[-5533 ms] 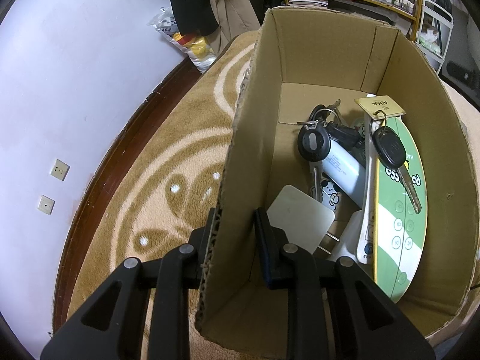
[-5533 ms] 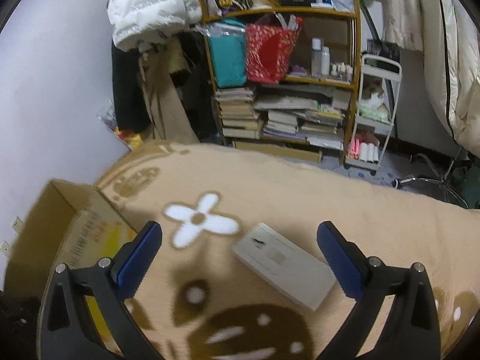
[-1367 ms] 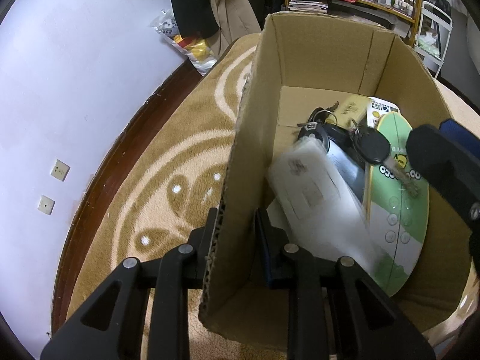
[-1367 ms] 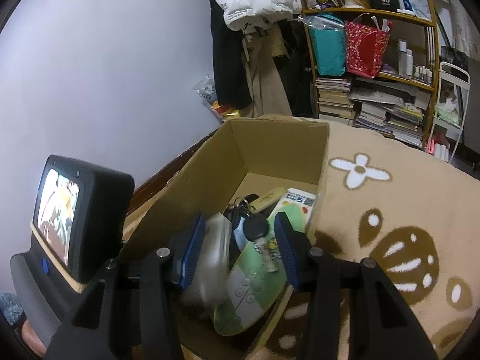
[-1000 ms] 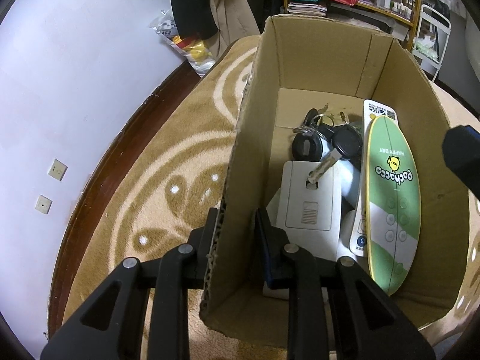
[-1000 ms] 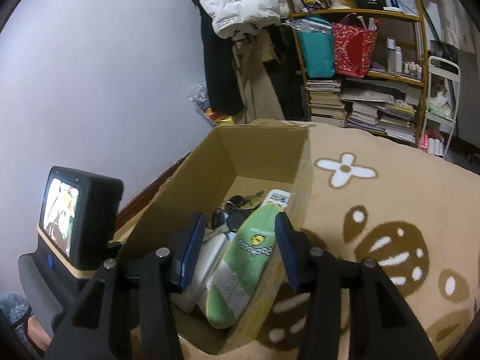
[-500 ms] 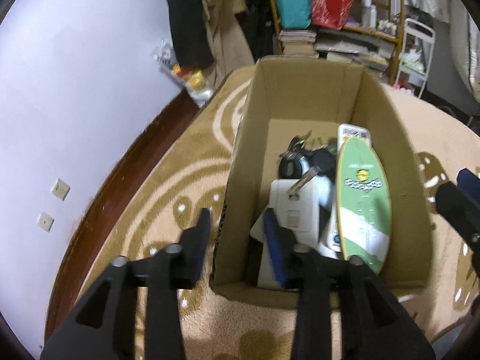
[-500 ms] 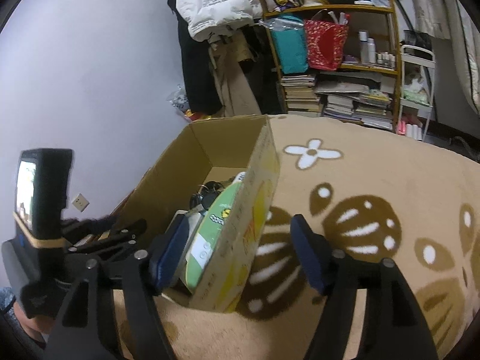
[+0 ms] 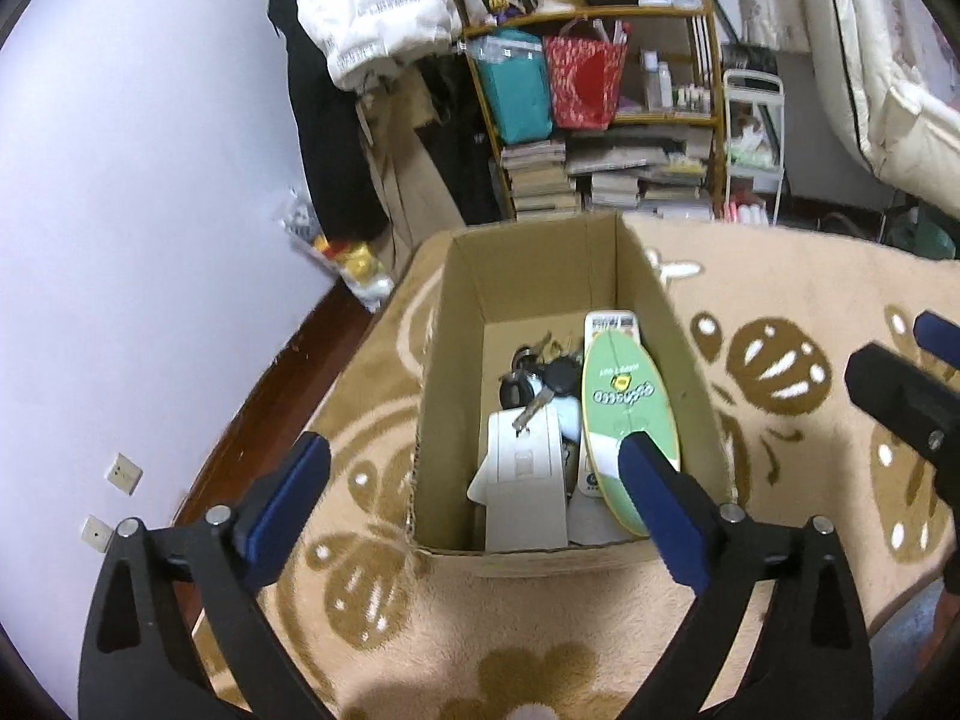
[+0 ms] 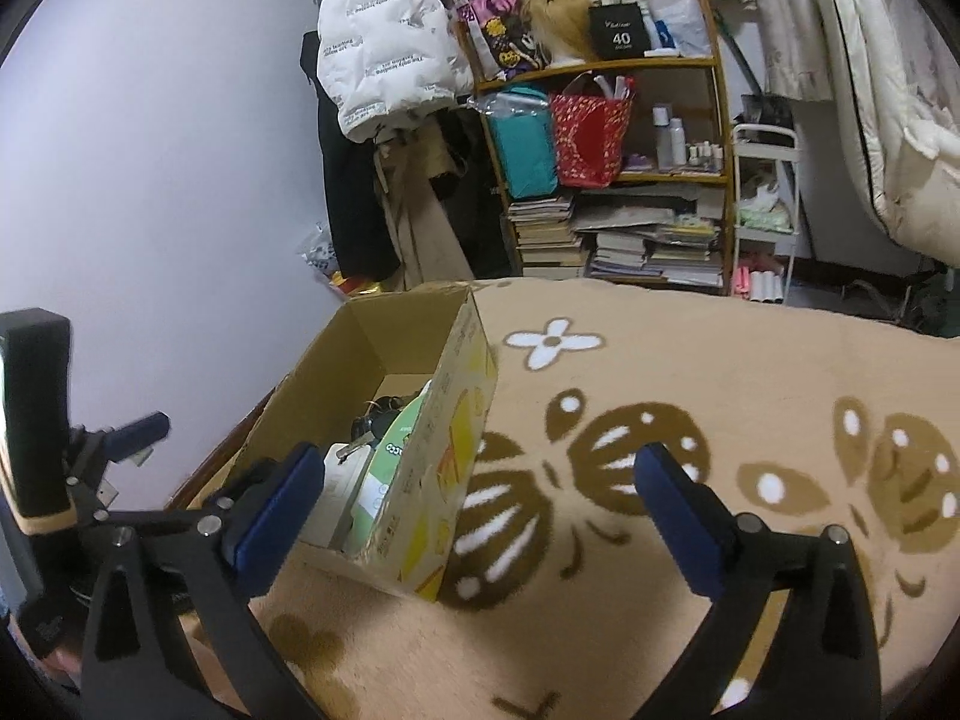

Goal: Organize rigid objects

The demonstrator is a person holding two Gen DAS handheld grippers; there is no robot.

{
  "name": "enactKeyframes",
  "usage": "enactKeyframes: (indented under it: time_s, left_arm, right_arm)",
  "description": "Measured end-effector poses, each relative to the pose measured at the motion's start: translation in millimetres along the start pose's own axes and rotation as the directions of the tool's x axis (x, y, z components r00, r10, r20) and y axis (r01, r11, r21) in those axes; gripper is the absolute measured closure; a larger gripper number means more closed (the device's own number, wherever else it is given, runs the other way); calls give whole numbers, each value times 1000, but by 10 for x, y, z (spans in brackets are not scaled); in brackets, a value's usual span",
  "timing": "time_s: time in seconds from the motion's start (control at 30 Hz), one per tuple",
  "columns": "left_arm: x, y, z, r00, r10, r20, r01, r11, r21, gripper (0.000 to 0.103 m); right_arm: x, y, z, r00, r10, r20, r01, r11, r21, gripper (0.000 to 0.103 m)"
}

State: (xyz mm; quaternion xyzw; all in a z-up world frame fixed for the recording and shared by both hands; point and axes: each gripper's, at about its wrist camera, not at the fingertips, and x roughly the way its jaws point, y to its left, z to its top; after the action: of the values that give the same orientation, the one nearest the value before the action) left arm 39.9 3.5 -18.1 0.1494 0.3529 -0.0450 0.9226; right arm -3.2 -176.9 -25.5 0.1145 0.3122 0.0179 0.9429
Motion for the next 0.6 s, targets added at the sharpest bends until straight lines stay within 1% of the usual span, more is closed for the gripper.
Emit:
enactKeyframes:
  time_s: [0.1,0.3,0.5,0.6]
  left_arm:
    - [-184,38,-17,998,0,55,1,1000,-26,2]
    - [-447,128,-73,993,-3,120,10,998,-55,1]
    - [-704,215,-150,980,3,198,16,995,-95,1]
    - [-812,249,-195,971,2,240,25,994,-109,1]
  right_arm:
    - [-141,14,-44,1000,-7,26,7,1000,-2,0]
    - [-367,50,-162,997,-1,75,1,1000,-5,0]
    - [-549,67,-230,994,-7,110,9,1000,-20,0]
    - [-664,74,-250,990,-3,139,6,1000,-22,0]
